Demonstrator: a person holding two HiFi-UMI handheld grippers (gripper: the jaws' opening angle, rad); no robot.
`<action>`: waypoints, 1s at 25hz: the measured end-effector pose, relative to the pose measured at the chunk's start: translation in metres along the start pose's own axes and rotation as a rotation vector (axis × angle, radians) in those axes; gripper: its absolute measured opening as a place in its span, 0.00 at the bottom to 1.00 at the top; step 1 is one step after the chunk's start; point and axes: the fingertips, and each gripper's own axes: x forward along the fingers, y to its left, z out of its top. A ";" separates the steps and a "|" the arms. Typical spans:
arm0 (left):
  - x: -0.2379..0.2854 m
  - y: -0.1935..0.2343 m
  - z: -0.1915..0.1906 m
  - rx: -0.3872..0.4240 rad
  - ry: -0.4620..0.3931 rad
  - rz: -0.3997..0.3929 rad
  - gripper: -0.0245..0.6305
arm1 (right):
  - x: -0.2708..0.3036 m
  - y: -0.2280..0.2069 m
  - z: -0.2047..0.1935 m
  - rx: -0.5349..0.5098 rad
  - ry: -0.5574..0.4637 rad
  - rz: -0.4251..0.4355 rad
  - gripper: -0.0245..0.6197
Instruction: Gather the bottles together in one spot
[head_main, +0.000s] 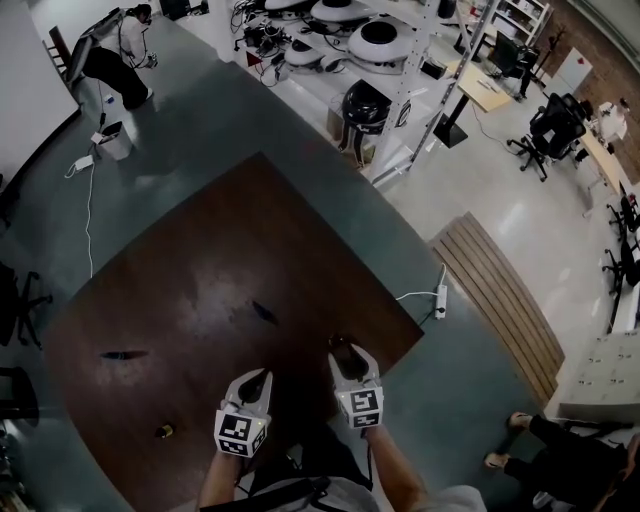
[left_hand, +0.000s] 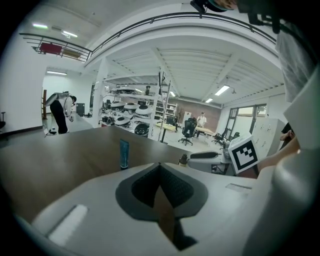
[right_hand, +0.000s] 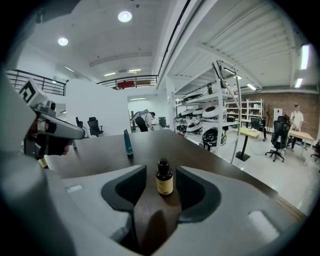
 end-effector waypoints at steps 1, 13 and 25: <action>-0.001 0.000 0.000 -0.007 -0.001 0.000 0.04 | 0.003 0.000 0.000 0.001 0.000 -0.003 0.34; 0.000 0.013 -0.002 -0.025 0.008 0.027 0.04 | 0.024 -0.003 -0.011 0.001 0.049 -0.011 0.40; -0.001 0.018 -0.004 -0.039 0.009 0.046 0.04 | 0.029 -0.007 -0.010 -0.038 0.059 -0.007 0.24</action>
